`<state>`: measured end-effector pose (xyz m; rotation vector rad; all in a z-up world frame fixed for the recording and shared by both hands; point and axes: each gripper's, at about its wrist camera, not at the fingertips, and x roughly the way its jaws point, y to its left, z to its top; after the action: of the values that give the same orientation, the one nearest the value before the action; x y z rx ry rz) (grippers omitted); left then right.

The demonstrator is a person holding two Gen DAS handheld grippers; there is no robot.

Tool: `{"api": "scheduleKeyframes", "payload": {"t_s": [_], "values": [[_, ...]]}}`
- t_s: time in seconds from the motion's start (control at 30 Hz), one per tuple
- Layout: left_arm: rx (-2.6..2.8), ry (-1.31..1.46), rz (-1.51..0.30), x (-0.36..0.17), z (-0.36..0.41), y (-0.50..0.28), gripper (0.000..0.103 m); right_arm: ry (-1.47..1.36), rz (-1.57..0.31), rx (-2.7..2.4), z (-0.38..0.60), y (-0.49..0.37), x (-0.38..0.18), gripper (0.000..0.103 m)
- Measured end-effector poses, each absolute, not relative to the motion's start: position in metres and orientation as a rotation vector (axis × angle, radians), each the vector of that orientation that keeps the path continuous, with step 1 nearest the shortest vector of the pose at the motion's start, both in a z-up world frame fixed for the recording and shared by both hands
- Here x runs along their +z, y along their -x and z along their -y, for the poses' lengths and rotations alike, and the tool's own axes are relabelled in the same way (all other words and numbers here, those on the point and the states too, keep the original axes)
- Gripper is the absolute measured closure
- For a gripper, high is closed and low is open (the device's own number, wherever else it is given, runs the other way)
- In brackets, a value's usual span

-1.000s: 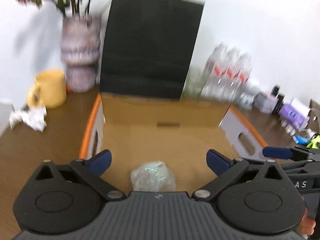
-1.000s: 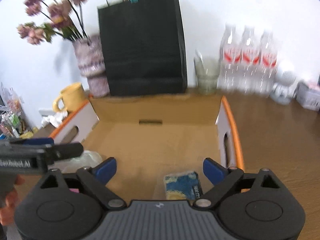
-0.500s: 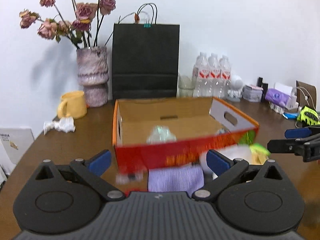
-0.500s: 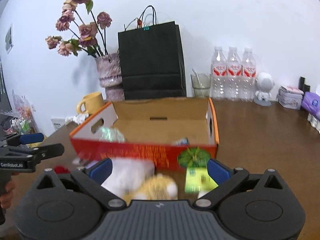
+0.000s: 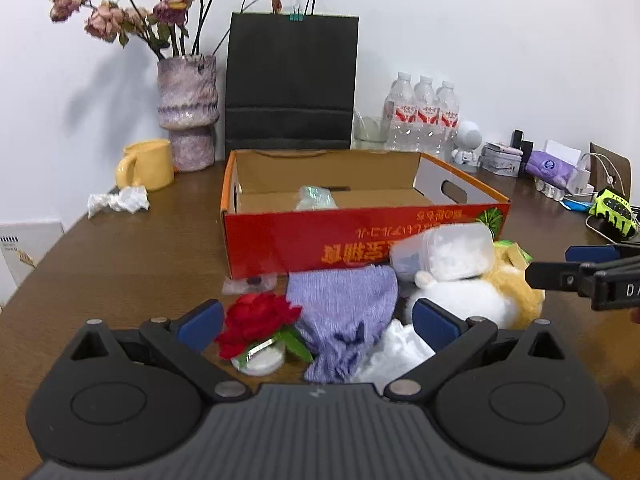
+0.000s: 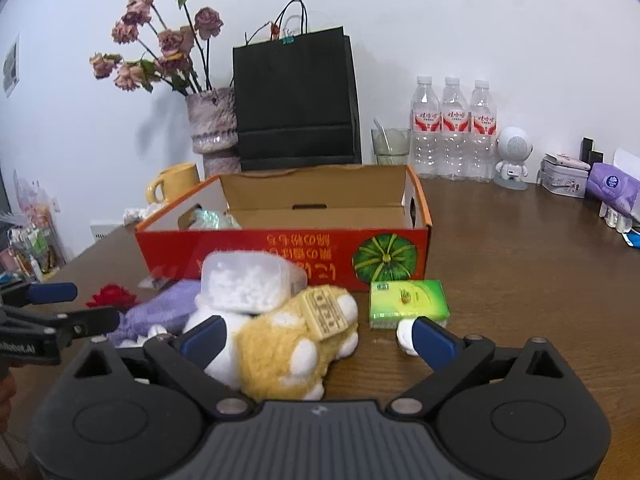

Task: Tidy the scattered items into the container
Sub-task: 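Grasp the purple cloth pouch with the left tool while the right grasps the small tag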

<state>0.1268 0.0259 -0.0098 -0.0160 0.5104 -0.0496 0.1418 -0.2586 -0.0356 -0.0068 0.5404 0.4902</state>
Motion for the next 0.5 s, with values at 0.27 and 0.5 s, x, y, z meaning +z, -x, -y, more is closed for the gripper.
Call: {"api": "scheduleKeyframes", "payload": {"t_s": [0.27,0.5], "values": [[-0.138,-0.064,-0.527,-0.011,-0.007,-0.146,0.026,0.004,-0.576,0.508,0.252,-0.161,-0.040,0.028],[-0.151,-0.055,-0.648,-0.026,-0.004,-0.182,0.029,-0.024,-0.614,0.532,0.250,-0.175,-0.044,0.043]]}}
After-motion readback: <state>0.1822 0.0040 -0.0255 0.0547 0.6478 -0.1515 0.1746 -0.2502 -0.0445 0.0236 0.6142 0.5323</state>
